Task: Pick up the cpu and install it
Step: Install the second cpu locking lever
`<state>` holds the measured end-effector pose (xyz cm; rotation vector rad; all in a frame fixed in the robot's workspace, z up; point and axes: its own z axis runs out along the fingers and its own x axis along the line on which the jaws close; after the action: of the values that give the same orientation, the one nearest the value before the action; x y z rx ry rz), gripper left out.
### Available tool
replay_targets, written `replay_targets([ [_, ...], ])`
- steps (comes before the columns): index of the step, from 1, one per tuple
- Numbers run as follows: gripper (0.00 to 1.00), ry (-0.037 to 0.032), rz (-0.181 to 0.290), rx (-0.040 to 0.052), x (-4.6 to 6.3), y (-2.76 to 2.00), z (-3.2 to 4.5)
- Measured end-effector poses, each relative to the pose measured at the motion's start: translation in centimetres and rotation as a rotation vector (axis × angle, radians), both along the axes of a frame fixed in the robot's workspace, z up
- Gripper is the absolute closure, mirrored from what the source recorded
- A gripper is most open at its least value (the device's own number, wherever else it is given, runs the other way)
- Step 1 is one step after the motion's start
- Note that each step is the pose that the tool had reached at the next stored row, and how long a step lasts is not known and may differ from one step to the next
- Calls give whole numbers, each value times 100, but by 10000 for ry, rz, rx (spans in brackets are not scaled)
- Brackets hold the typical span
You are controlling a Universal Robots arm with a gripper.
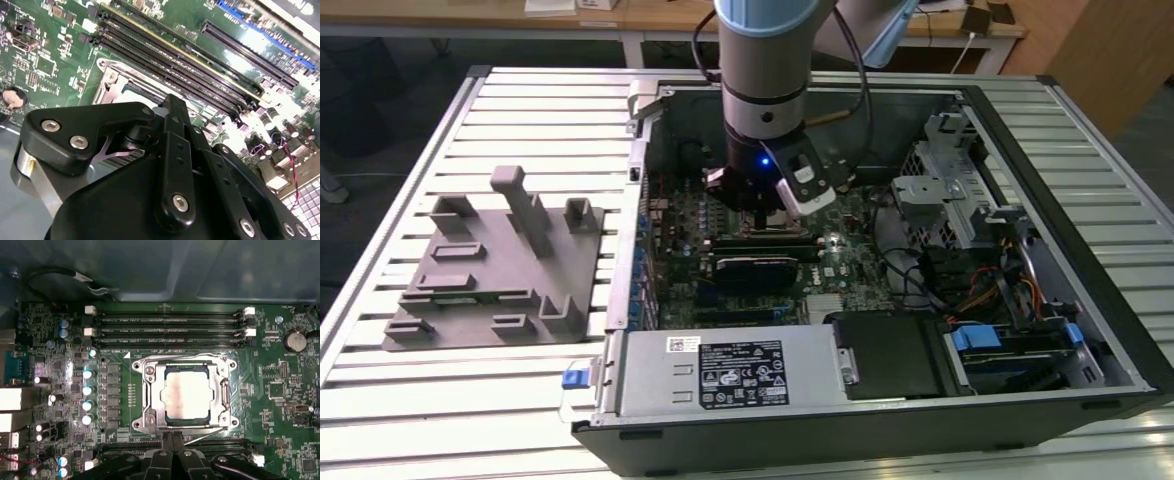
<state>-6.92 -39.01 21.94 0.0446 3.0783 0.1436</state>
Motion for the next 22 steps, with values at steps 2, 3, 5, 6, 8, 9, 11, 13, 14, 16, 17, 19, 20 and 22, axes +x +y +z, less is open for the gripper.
replay_targets([
  [2, 89, 0, 15, 5, -1, -30, -1],
  [3, 89, 1, 22, 11, -2, -44, -2],
  [5, 89, 1, 40, 59, -3, -64, -4],
  [6, 89, 0, 55, 91, -4, -71, -6],
  [8, 89, 1, 95, 160, -5, -81, -9],
  [9, 89, 1, 118, 204, -6, -85, -12],
  [11, 89, 1, 171, 270, -8, -92, -16],
  [13, 89, 1, 180, 271, -8, -92, -17],
  [14, 89, 1, 182, 271, -8, -92, -17],
  [16, 89, 1, 185, 271, -8, -92, -18],
  [17, 89, -1, 185, 274, -8, -93, -23],
  [19, 89, 1, 185, 274, -9, -95, -35],
  [20, 89, 2, 186, 275, -11, -98, -42],
  [22, 89, 1, 187, 282, -15, -102, -55],
])
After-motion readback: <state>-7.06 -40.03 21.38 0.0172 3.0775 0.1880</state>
